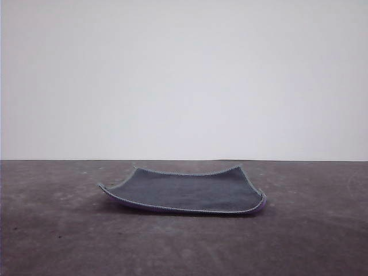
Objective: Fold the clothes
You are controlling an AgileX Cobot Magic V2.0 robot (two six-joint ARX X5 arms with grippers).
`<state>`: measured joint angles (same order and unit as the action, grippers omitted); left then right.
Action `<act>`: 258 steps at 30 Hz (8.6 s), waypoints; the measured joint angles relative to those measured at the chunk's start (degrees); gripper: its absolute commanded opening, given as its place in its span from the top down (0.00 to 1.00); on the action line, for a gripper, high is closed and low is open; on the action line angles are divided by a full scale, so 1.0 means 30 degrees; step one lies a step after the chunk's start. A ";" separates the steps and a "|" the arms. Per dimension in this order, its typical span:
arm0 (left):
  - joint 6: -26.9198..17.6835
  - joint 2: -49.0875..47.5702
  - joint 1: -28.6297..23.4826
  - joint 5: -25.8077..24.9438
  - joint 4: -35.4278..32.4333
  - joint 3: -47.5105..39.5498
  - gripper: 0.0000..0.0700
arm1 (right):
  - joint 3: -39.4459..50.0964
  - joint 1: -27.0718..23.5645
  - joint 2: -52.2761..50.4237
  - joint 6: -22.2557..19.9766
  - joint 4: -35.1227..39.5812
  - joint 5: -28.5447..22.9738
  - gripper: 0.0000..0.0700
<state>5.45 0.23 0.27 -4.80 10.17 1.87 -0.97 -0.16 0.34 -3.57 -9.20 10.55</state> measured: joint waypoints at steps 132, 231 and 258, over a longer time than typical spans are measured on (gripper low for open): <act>0.2000 3.9481 0.3365 -0.8016 -0.0743 2.6862 0.43 | -2.5279 0.3175 3.8588 0.4738 0.1501 0.7920 0.14; -0.5332 3.8359 0.5115 -1.0112 1.9284 3.1234 0.98 | -3.1503 0.4657 3.9510 -0.2668 -2.1087 1.0936 1.00; -0.5453 3.8020 0.4747 -1.0097 1.8515 3.1232 0.32 | -3.2015 0.4054 3.8607 -0.2888 -2.0242 1.0839 0.22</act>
<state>-10.91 114.29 14.51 -35.09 65.72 95.57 -97.02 12.00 116.16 -12.23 -69.92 43.06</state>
